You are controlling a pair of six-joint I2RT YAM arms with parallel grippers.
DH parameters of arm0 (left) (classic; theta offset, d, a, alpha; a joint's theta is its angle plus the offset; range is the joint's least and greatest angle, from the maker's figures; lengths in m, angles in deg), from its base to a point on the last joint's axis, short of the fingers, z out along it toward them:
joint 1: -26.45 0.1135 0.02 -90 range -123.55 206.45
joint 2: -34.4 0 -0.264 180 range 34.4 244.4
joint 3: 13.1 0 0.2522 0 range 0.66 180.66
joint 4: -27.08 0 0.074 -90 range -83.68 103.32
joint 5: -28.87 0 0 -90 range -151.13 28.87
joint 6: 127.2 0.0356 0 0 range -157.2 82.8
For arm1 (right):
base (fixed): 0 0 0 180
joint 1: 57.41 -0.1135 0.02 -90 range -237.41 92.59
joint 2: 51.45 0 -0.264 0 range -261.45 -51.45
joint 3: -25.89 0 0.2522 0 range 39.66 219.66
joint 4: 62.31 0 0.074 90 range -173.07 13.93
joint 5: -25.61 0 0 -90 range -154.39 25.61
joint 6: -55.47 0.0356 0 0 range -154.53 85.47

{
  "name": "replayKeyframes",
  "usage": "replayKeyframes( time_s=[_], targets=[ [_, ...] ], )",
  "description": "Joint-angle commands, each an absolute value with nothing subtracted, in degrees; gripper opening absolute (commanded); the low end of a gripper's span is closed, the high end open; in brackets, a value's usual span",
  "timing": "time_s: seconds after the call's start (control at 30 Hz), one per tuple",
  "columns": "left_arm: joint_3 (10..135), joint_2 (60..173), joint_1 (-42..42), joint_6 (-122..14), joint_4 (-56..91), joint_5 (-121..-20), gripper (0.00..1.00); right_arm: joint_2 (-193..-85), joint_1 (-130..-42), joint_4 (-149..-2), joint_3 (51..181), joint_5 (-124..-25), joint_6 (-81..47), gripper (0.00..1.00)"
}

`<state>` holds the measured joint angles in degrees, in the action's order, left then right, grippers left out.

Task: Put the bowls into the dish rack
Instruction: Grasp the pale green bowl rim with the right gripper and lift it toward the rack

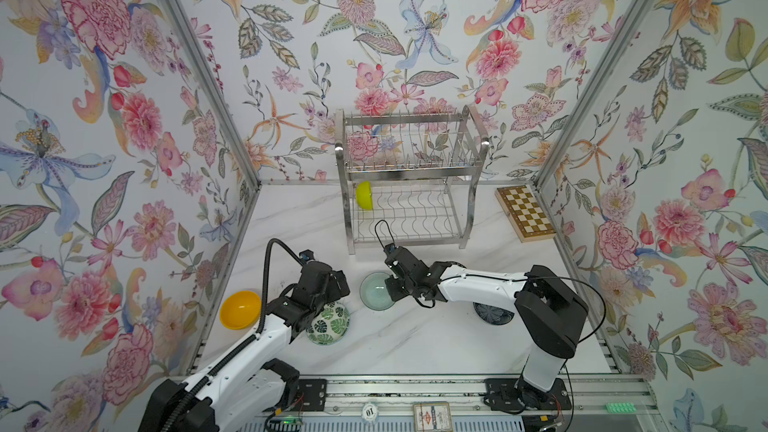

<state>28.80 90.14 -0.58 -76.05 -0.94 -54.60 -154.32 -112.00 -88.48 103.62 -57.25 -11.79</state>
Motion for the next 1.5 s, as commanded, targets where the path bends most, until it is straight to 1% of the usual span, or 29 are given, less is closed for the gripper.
replayKeyframes(
  time_s=[0.0, 0.27, 0.43, 0.7, 0.97, 1.07, 1.23, 1.37, 1.47],
  targets=[
    [31.1, 90.7, -1.2, -74.4, -0.3, -52.0, 0.99, -154.0, -110.8, -90.0, 104.6, -53.6, -13.4, 0.0],
    [32.7, 93.3, -1.4, -74.0, 3.0, -53.4, 0.99, -150.6, -109.4, -85.3, 102.7, -50.4, -13.8, 0.0],
    [33.1, 93.8, -2.0, -73.7, 8.4, -57.6, 0.99, -147.1, -108.3, -80.6, 100.7, -48.5, -14.0, 0.0],
    [35.2, 97.7, -7.8, -74.2, 18.8, -59.0, 0.98, -140.0, -106.0, -70.5, 96.7, -44.2, -14.3, 0.0],
    [40.6, 105.3, -12.2, -75.2, 25.1, -59.8, 0.91, -135.2, -105.0, -59.2, 92.4, -40.2, -14.7, 0.0],
    [42.1, 107.4, -12.6, -75.7, 26.2, -59.4, 0.87, -134.5, -104.9, -56.3, 91.3, -40.2, -15.0, 0.0],
    [43.2, 109.7, -12.8, -75.9, 28.9, -59.7, 0.74, -133.7, -105.0, -53.0, 89.9, -40.1, -14.3, 0.0],
    [43.5, 110.9, -13.0, -76.3, 30.4, -58.7, 0.56, -132.7, -105.4, -48.4, 87.5, -40.2, -13.6, 0.0],
    [44.0, 111.8, -12.9, -76.7, 31.5, -58.6, 0.48, -132.2, -105.8, -44.9, 86.0, -40.4, -13.3, 0.0]
  ],
)
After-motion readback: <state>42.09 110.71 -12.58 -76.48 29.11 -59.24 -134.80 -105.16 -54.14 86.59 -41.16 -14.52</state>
